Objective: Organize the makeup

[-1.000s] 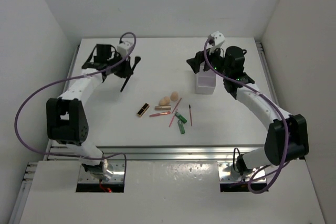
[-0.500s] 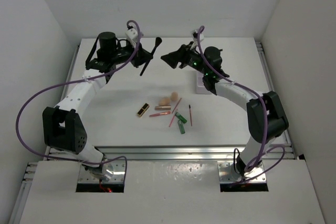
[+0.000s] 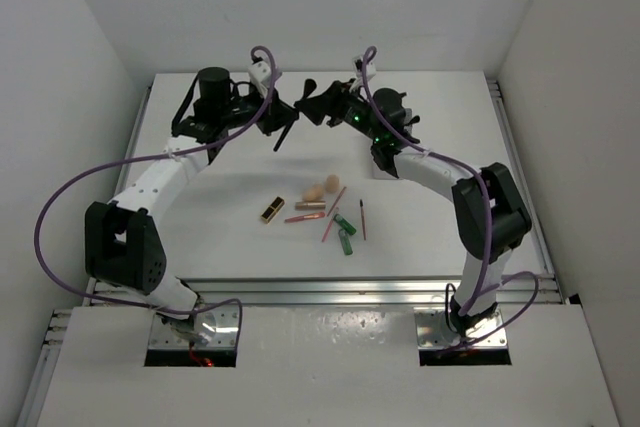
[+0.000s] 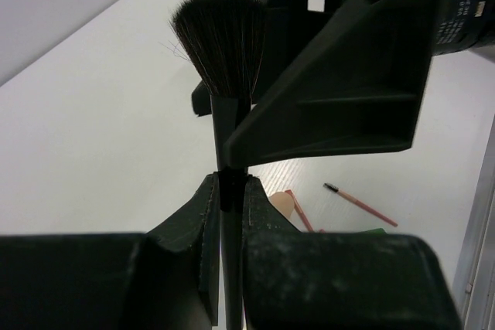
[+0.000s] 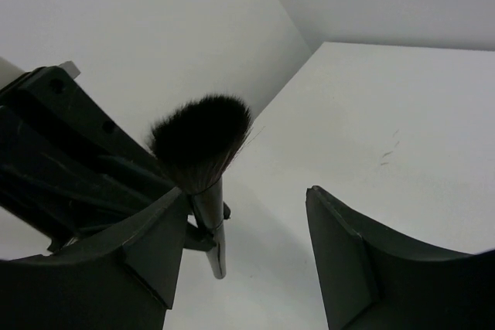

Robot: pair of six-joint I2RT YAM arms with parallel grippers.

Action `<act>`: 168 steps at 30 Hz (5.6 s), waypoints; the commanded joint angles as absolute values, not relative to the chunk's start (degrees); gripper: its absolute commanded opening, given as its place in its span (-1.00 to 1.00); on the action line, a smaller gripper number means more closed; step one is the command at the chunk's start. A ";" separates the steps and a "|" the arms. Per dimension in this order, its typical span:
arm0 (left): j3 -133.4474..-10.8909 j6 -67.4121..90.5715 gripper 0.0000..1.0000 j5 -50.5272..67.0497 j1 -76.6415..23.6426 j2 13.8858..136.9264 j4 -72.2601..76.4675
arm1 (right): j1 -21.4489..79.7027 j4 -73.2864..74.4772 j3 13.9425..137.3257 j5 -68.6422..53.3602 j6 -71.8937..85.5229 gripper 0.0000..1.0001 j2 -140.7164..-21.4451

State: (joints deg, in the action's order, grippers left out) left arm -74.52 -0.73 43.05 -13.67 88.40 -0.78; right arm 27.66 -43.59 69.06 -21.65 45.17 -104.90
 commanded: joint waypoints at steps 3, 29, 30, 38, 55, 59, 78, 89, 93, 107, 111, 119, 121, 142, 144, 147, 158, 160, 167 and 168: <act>-74.44 -1.23 -1.00 43.33 -15.03 87.98 0.18 | 29.26 -45.79 73.12 -19.95 46.14 0.22 -106.26; -67.94 -10.10 1.00 26.28 -11.95 83.50 -6.06 | 17.86 -39.80 60.65 19.24 12.13 -1.00 -93.34; -67.16 -10.11 1.00 26.28 -11.95 83.50 -6.06 | 16.97 -41.73 60.73 19.25 13.43 -1.00 -93.95; -64.69 -10.72 1.00 24.88 -11.95 82.45 -7.20 | 13.62 -45.44 61.35 18.98 13.01 -1.00 -98.61; -63.11 -12.83 1.00 21.88 -11.95 83.50 -9.05 | 13.80 -46.15 54.76 16.97 18.02 -0.52 -101.07; -61.88 -12.83 1.00 20.83 -11.95 84.02 -9.58 | 13.80 -44.30 54.23 16.79 17.93 -0.09 -99.67; -55.20 -20.21 1.00 17.93 -13.18 83.41 -12.30 | 26.96 20.43 77.94 -8.26 3.07 0.52 -99.37; -51.16 -19.17 1.00 16.88 -13.18 80.60 -12.30 | 30.85 26.54 88.06 -8.79 5.80 0.28 -113.81; -50.63 -19.16 1.00 16.88 -13.18 79.46 -12.30 | 31.29 29.26 90.09 -8.18 5.98 0.23 -117.33; -50.10 -18.63 1.00 16.88 -13.18 79.45 -11.78 | 31.82 25.84 89.47 -8.09 5.27 -0.37 -121.02; -50.10 -18.63 1.00 16.88 -13.18 79.45 -11.78 | 31.90 26.81 90.09 -7.82 4.83 -0.75 -120.94; -49.57 -19.77 1.00 16.88 -13.18 79.45 -11.25 | 31.29 26.46 90.44 -2.91 3.43 -1.00 -111.64; -49.57 -20.30 1.00 16.88 -13.18 79.45 -11.25 | 30.68 24.45 89.13 1.56 2.99 -1.00 -106.73; -47.47 -20.30 1.00 17.40 -13.71 78.93 -10.20 | 18.55 22.68 85.87 13.45 10.37 -1.00 -105.38; -47.46 -20.30 1.00 17.40 -13.71 78.93 -10.20 | 17.76 22.76 86.04 11.96 11.95 -1.00 -106.43; -47.46 -20.30 1.00 17.40 -13.71 78.93 -10.20 | 17.49 22.50 85.87 10.81 13.35 -1.00 -107.75; -47.46 -20.30 1.00 17.40 -13.71 78.93 -9.67 | 15.47 13.37 80.07 6.95 19.68 -1.00 -111.18; -47.46 -20.30 1.00 17.40 -13.71 78.93 -9.67 | 14.94 13.10 80.15 6.07 20.21 -1.00 -112.06; -47.46 -20.30 1.00 17.40 -13.71 78.93 -9.67 | 15.03 15.19 81.38 4.40 18.46 -0.78 -113.03; -47.46 -20.30 1.00 17.40 -13.71 78.93 -9.67 | 14.86 15.90 82.00 3.79 18.02 -0.65 -112.94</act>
State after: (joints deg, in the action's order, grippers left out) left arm -47.66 -19.49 16.86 -13.21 81.10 -11.05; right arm 14.81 14.79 80.27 6.37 18.50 -113.23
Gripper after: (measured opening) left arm 0.997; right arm 0.121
